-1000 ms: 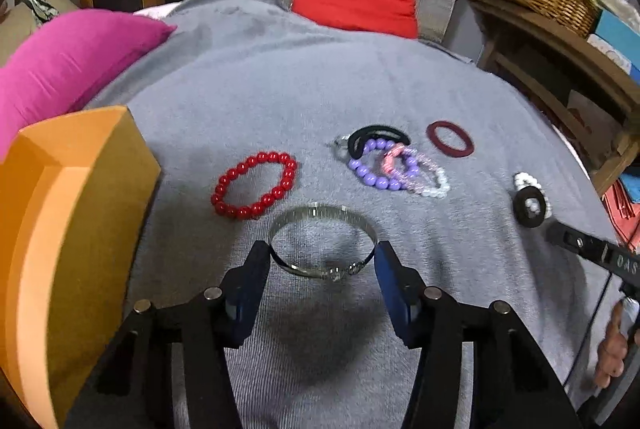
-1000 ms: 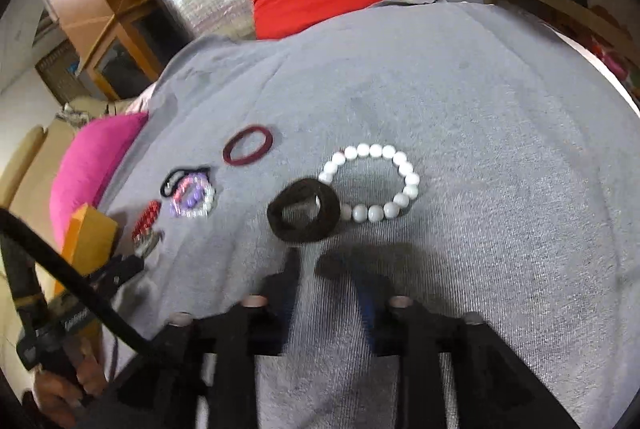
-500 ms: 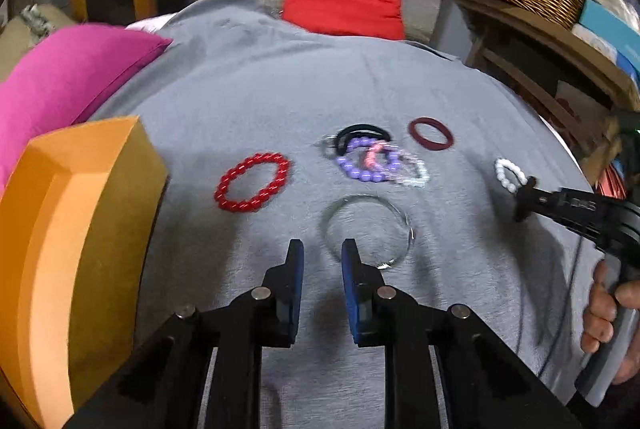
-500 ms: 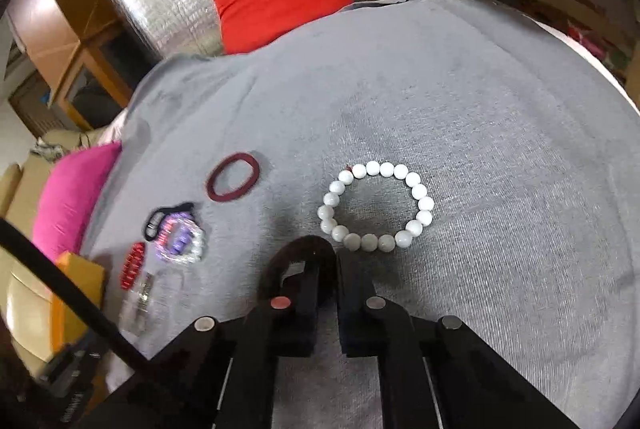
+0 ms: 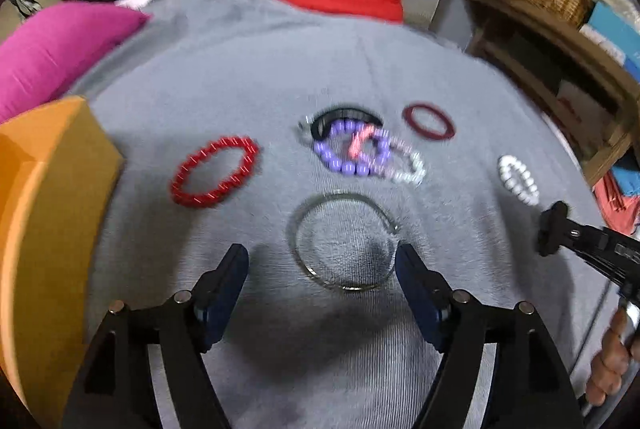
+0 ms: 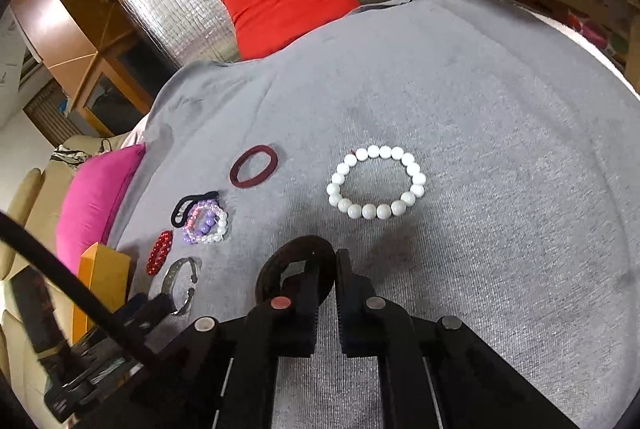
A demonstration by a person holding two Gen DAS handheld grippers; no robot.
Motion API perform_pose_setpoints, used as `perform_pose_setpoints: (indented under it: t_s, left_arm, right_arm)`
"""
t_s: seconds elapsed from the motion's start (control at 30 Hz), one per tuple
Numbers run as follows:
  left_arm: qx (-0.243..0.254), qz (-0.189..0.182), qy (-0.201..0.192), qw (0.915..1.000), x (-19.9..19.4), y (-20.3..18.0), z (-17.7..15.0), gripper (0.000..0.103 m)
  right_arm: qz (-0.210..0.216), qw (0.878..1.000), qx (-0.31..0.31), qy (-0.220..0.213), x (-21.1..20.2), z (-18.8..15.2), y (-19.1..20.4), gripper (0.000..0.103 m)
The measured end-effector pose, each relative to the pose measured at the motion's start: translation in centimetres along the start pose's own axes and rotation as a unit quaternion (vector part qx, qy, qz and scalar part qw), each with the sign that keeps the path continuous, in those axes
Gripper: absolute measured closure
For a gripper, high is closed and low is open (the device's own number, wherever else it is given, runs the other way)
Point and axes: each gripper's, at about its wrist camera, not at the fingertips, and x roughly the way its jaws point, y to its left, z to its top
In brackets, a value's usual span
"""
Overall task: Organize jewelry
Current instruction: 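Grasp the silver bangle with the left tool while the right tool grasps the black rubber ring, then carry the bangle into the orange box and open the left tool while the right drops the black ring there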
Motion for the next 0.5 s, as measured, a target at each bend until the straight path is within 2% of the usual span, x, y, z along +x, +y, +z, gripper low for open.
perform_pose_setpoints:
  t_s: [0.03,0.13,0.23,0.27,0.3,0.33,0.5]
  left_arm:
    - [-0.001,0.001,-0.002,1.0000,0.2,-0.2,0.1,0.021]
    - [0.017,-0.013,-0.016,0.9997,0.3,-1.4,0.1,0.021]
    - [0.043,0.001,-0.017,0.9989,0.6,-2.2,-0.1,0.021]
    - [0.048,0.001,-0.020,0.9987,0.5,-2.3,-0.2,0.024]
    - [0.050,0.001,-0.021,0.9985,0.4,-2.3,-0.3,0.036]
    - [0.052,0.004,-0.021,0.9984,0.4,-2.2,-0.3,0.041]
    - [0.051,0.002,-0.027,0.9983,-0.6,-1.7,-0.6,0.041]
  right_arm:
    - [-0.001,1.000,-0.002,0.001,0.1,-0.1,0.0,0.095]
    - [-0.005,1.000,-0.008,0.003,0.3,-0.2,-0.1,0.095]
    - [-0.005,1.000,-0.010,0.007,0.5,-0.2,-0.1,0.095]
    - [-0.004,1.000,-0.013,0.008,0.5,-0.3,0.2,0.095]
    - [-0.003,1.000,-0.017,0.007,0.5,-0.3,0.3,0.095]
    - [-0.003,1.000,-0.022,0.005,0.4,-0.4,0.6,0.095]
    - [0.002,0.999,-0.036,-0.006,-0.6,-0.6,1.9,0.095]
